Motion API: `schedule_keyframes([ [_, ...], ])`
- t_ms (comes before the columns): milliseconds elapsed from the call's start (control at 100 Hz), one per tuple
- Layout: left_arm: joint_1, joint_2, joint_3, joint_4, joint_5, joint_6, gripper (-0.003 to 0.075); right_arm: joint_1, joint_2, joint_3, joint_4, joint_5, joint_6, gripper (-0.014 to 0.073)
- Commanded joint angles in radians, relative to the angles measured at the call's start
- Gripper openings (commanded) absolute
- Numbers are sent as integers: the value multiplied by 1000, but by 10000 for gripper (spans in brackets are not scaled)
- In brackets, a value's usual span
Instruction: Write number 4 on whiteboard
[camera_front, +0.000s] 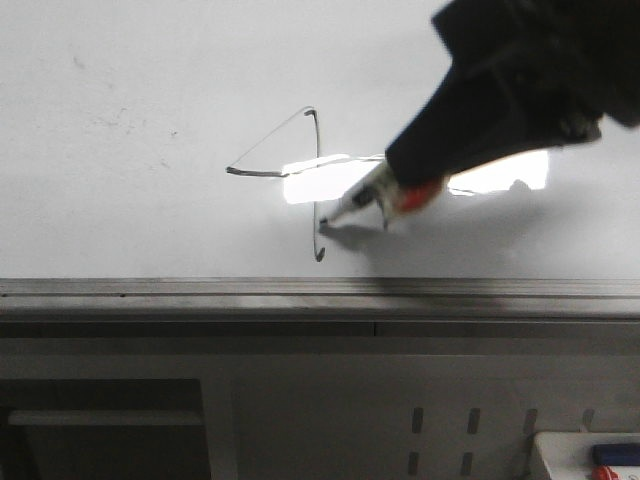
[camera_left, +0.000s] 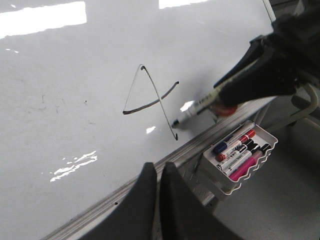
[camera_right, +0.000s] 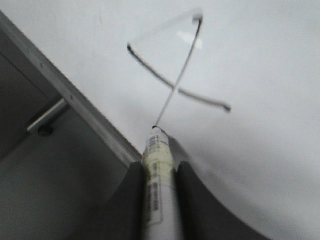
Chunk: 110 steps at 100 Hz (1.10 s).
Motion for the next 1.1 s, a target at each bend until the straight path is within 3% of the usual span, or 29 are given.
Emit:
schedule_keyframes([
  [0, 1, 2, -36, -50, -10, -6, -20, 24, -84, -91, 5, -25, -2, -53],
  [150, 1, 3, -95, 74, 68, 86, 20, 70, -154, -168, -12, 5, -21, -53],
  [310, 1, 67, -245, 260, 172, 86, 303, 89, -149, -175, -85, 84, -23, -53],
  [390, 1, 113, -313, 279, 234, 88, 384, 108, -133, -175, -131, 151, -48, -53],
  [520, 1, 215, -434, 280, 413, 114, 388, 176, -114, -175, -131, 190, -206, -53],
  [710, 1, 374, -548, 280, 655, 116, 388, 266, -111, -175, -131, 81, -214, -53],
  [1090, -61, 477, -582, 265, 654, 116, 386, 354, -111, -175, -131, 35, -214, -53],
])
